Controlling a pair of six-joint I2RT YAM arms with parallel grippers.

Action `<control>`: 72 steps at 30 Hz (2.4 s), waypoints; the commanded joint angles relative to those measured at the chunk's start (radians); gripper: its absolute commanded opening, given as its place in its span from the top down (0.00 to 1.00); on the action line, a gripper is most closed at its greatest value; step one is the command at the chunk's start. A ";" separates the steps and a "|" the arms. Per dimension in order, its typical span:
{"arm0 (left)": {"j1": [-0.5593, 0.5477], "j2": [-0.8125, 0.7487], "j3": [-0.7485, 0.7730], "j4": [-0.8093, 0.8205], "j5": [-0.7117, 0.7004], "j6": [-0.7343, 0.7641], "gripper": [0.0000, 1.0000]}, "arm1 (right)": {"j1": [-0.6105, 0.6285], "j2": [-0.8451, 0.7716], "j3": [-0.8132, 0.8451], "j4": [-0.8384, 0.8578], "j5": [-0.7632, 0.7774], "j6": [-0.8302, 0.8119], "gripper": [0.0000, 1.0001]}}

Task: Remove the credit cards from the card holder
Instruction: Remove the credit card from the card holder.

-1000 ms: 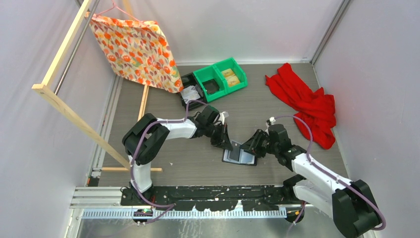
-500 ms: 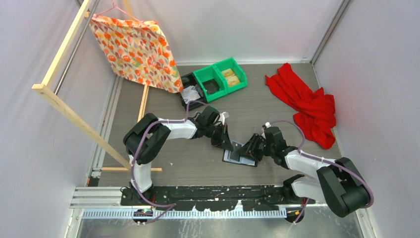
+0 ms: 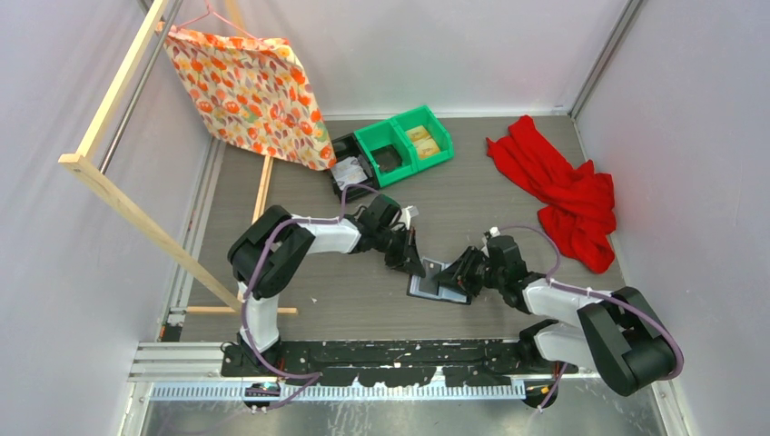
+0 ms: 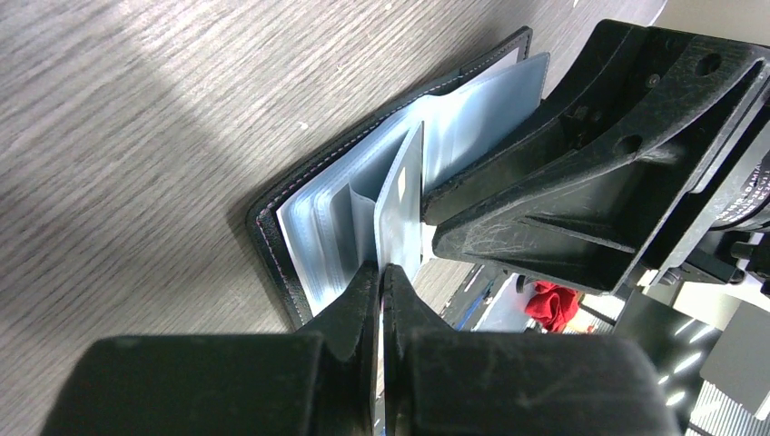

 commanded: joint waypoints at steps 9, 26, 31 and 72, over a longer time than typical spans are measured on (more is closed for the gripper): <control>0.005 0.029 -0.051 0.002 -0.023 0.022 1.00 | -0.027 -0.046 -0.052 -0.089 0.165 0.009 0.66; 0.013 -0.018 -0.074 0.002 -0.042 -0.021 0.82 | -0.053 0.038 -0.043 0.011 0.070 -0.027 0.66; 0.014 0.004 -0.091 0.092 0.007 -0.068 0.99 | -0.054 0.072 -0.043 0.059 0.042 -0.019 0.67; 0.016 0.105 -0.079 0.096 -0.006 -0.061 1.00 | -0.128 0.080 -0.137 0.453 -0.199 0.159 0.96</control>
